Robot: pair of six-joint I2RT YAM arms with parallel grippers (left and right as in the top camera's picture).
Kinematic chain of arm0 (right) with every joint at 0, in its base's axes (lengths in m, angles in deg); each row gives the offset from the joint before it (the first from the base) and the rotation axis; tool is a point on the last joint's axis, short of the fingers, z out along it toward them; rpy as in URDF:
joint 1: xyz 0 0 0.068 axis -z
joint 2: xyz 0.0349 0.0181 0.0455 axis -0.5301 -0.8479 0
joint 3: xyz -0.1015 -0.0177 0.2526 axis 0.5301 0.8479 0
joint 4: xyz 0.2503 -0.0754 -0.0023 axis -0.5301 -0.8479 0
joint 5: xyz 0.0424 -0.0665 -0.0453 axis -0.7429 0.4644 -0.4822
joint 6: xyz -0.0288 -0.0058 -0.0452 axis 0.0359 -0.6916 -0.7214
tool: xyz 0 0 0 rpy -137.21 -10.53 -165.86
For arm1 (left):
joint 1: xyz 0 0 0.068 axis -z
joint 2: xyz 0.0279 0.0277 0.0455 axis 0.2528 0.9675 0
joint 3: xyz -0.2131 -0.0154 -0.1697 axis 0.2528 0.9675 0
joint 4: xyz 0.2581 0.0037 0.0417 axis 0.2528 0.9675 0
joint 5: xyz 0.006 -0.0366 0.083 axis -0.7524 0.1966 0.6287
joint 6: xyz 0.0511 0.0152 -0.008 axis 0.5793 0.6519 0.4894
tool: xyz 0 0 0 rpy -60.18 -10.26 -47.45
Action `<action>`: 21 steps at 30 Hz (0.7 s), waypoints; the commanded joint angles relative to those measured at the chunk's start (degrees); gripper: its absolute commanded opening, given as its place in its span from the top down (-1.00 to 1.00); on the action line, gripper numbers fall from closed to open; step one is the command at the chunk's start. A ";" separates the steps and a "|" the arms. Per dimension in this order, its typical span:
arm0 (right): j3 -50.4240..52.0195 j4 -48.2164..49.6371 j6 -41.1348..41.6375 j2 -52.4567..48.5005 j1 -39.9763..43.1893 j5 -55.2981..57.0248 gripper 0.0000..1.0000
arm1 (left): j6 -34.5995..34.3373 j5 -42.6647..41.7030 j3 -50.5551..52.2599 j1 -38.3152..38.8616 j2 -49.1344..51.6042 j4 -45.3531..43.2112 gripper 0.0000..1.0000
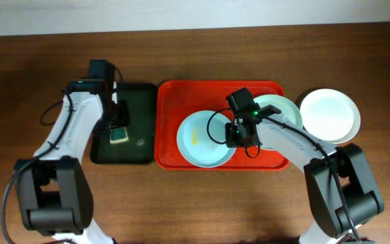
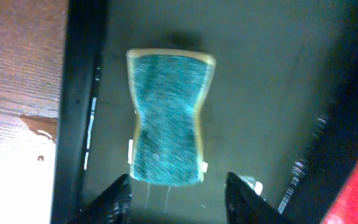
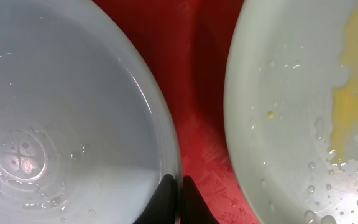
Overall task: Clean dirty plates on tray and stack at the side
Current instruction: 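Lower the left gripper onto the sponge on the black tray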
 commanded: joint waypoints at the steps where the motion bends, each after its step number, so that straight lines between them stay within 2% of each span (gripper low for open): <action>1: 0.00 -0.63 -0.15 0.90 -0.20 1.51 0.92 | -0.28 -3.17 0.42 -2.54 2.95 -0.76 0.11; 8: 0.00 -0.63 -0.13 0.90 -0.22 1.51 0.92 | -0.31 -3.15 0.42 -2.71 7.21 -3.52 0.14; 12: 0.00 -0.63 -0.15 0.90 -0.20 1.51 0.92 | -0.31 -3.15 0.42 -2.73 8.48 -4.35 0.28; 19: 0.00 -0.63 -0.13 0.90 -0.22 1.51 0.92 | -0.31 -2.49 0.42 -2.34 11.08 -4.39 0.38; 21: 0.00 -0.63 -0.13 0.90 -0.20 1.51 0.92 | -0.31 -2.49 0.44 -2.34 11.89 -4.57 0.49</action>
